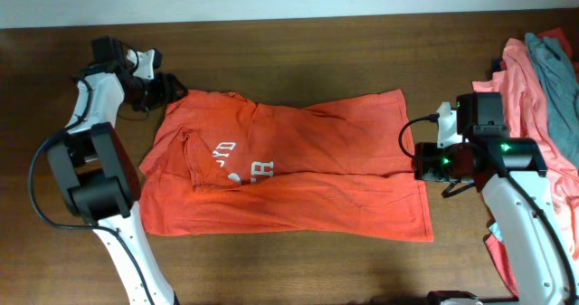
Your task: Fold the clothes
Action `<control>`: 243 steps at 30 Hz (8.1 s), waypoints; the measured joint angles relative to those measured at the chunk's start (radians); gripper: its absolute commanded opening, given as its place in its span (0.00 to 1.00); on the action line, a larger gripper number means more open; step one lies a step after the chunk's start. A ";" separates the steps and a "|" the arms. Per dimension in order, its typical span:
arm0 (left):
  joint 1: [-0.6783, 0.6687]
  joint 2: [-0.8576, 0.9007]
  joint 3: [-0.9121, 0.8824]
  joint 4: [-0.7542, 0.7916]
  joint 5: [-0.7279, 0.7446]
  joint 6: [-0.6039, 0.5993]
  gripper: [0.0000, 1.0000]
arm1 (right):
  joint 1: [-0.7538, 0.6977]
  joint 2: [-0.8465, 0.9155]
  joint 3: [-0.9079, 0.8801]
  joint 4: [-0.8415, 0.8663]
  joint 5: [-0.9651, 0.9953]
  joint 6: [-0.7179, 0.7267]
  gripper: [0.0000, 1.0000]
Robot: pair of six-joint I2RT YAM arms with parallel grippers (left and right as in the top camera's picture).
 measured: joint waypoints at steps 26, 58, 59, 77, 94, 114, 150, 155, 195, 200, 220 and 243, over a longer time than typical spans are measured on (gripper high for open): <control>0.032 0.013 0.049 -0.259 -0.024 -0.021 0.01 | 0.000 0.392 0.011 0.682 -0.096 -0.028 0.68; 0.032 0.013 0.050 -0.287 -0.061 -0.024 0.00 | -0.058 0.819 0.177 0.997 -0.162 0.021 0.40; 0.032 0.013 0.050 -0.287 -0.061 -0.024 0.01 | -0.057 0.819 0.177 0.998 -0.164 0.024 0.32; 0.032 0.014 0.112 -0.314 -0.051 -0.011 0.00 | -0.057 0.829 0.257 0.796 -0.177 0.047 0.04; 0.061 0.014 0.300 -0.738 -0.085 0.000 0.00 | -0.134 0.742 0.624 -0.002 -0.156 -0.038 0.04; 0.087 0.012 0.300 -0.927 -0.165 0.041 0.00 | -0.153 0.742 0.640 -0.358 -0.059 -0.113 0.05; 0.077 -0.188 -0.166 -0.903 -0.394 -0.043 0.01 | -0.153 0.740 0.411 -0.500 -0.034 -0.126 0.18; 0.077 -0.188 -0.171 -0.904 -0.405 -0.044 0.02 | -0.153 0.740 0.389 -0.493 -0.018 -0.127 0.27; -0.061 -0.270 -0.171 -0.576 -0.273 0.006 0.70 | -0.076 0.722 0.163 -0.149 -0.178 -0.177 0.20; -0.145 -0.270 -0.171 -0.531 -0.272 0.006 0.70 | -0.076 0.721 0.163 -0.149 -0.180 -0.173 0.21; -0.288 -0.201 -0.171 -0.505 -0.334 0.006 0.49 | -0.076 0.721 0.163 -0.150 -0.180 -0.171 0.21; -0.289 -0.201 -0.172 -0.577 -0.348 0.017 0.00 | -0.076 0.721 0.163 -0.150 -0.180 -0.170 0.21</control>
